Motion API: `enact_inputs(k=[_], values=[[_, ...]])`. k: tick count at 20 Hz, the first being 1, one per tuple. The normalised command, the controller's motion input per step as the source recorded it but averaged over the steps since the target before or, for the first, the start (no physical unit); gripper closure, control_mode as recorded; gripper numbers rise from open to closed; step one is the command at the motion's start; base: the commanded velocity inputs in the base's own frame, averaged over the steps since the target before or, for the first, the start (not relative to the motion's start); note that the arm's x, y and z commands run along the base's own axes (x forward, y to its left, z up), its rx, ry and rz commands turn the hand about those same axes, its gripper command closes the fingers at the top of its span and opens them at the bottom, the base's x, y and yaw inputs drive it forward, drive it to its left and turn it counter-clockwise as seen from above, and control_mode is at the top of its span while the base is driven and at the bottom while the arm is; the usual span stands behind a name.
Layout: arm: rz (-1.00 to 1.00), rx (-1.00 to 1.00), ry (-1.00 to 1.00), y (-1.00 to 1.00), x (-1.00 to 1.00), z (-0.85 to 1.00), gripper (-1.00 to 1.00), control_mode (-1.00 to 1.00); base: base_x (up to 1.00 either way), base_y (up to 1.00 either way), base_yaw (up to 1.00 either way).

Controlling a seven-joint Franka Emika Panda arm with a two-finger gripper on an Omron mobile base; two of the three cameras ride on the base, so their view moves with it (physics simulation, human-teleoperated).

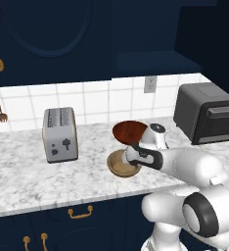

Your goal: Pick up the bowls on the counter and stack them on top of one another in the open cabinet. Place the smaller bowl on top of the larger bowl.

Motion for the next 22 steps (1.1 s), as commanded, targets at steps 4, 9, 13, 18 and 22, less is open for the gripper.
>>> enact_inputs(k=[4,9,13,18,22], values=[[-0.27,0.05,-0.07,0.00,-0.39,0.44,1.00,-1.00,0.00,0.00,0.00],[-0.30,0.00,-0.04,-0.01,-0.10,0.69,1.00,-1.00,0.00,0.00,0.00],[-0.32,0.00,-0.03,-0.21,-0.06,0.37,1.00,-1.00,0.00,0.00,0.00],[-0.34,0.00,-0.07,-0.01,0.00,0.48,1.00,-1.00,0.00,0.00,0.00],[-0.30,0.00,-0.06,-0.16,0.00,0.38,1.00,-1.00,0.00,0.00,0.00]])
